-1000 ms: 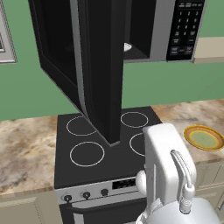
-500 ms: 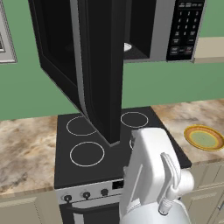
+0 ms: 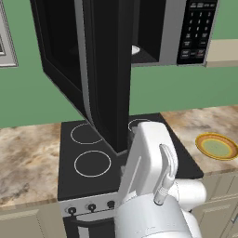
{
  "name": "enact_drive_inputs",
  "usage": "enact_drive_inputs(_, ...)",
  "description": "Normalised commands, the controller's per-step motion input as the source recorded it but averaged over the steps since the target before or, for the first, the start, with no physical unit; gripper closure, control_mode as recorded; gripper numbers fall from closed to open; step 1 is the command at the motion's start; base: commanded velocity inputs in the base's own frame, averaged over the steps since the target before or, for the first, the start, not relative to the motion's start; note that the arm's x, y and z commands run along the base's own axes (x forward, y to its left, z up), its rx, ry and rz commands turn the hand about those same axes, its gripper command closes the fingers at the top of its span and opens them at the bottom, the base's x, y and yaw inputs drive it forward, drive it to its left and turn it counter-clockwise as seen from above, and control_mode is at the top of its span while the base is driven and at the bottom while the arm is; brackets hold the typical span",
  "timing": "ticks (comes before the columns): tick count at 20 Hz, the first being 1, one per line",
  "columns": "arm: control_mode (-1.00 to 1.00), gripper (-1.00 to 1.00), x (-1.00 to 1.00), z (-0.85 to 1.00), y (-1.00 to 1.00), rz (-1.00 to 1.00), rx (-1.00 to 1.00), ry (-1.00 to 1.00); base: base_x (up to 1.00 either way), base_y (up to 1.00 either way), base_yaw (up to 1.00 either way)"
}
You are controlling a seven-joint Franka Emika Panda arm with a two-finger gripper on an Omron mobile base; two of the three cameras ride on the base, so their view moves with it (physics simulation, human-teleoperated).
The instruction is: Pick the eggplant from the counter and place it in the microwave. Then turn on the microwave.
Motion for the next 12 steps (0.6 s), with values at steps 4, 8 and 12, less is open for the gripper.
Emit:
enact_drive_inputs(4,-1.0,-1.0,0.08,-0.01,0.24,0.01,0.1,0.0,0.0,0.0,0.0)
enact_drive_inputs(8,-1.0,-1.0,0.02,-0.03,0.33,0.0,0.01,0.0,0.0,0.0,0.0)
enact_drive_inputs(12,-1.0,-1.0,0.0,-0.02,0.28,0.0,0.0,0.0,0.0,0.0,0.0)
